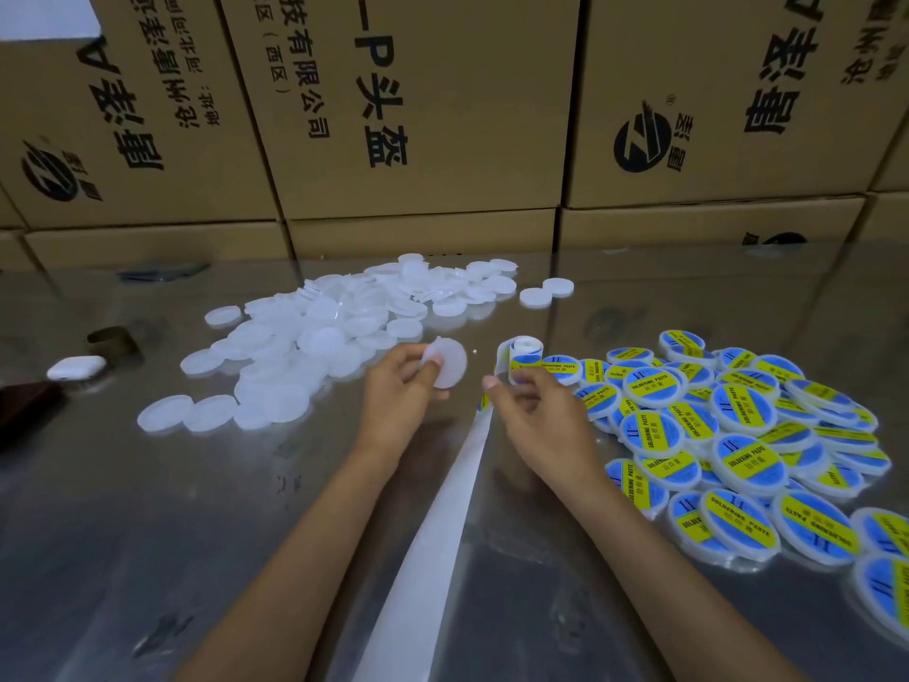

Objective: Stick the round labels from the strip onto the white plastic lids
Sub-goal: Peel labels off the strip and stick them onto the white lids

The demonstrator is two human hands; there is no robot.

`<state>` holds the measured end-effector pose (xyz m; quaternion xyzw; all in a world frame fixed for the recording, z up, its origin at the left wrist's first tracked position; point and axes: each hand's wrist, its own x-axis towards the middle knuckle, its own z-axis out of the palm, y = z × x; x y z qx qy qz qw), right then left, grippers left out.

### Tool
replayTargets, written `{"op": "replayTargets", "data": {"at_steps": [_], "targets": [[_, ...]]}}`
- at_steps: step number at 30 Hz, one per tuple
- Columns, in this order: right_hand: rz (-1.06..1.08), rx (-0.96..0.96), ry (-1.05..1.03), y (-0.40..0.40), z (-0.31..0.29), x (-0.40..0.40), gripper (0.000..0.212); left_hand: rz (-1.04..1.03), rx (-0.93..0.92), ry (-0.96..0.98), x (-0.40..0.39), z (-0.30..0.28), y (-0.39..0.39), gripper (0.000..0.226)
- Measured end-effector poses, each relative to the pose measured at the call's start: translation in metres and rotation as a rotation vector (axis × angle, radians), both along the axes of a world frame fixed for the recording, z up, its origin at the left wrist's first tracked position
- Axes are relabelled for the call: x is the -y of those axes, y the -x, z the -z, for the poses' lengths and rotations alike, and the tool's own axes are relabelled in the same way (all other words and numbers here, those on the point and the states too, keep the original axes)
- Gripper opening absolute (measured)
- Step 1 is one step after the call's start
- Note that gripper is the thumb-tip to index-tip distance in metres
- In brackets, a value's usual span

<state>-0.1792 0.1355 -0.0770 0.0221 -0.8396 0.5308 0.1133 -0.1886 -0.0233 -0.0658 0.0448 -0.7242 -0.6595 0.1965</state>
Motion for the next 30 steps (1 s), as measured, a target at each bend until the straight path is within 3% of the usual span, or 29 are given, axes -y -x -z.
{"op": "replayTargets", "data": {"at_steps": [3,8,14,18,25,30], "targets": [[-0.057,0.032,0.05,0.005,0.006,0.005,0.023,0.078,0.038,-0.184,-0.01,0.002,-0.001,0.007],[-0.1,0.08,0.233,0.003,0.0,-0.003,0.034,0.095,0.028,-0.283,-0.011,0.001,-0.003,0.008],[-0.222,0.208,0.245,-0.007,-0.011,-0.005,0.036,0.212,0.007,-0.426,-0.01,-0.004,-0.003,0.012],[-0.24,0.231,0.199,-0.011,-0.017,-0.004,0.027,0.337,0.03,-0.466,-0.013,-0.007,-0.006,0.017],[-0.216,0.145,0.174,-0.011,-0.013,-0.002,0.002,0.384,0.111,-0.48,-0.013,-0.01,-0.008,0.023],[-0.105,-0.08,-0.049,-0.01,-0.004,-0.002,0.017,0.412,0.156,-0.543,-0.011,-0.008,-0.008,0.016]]}}
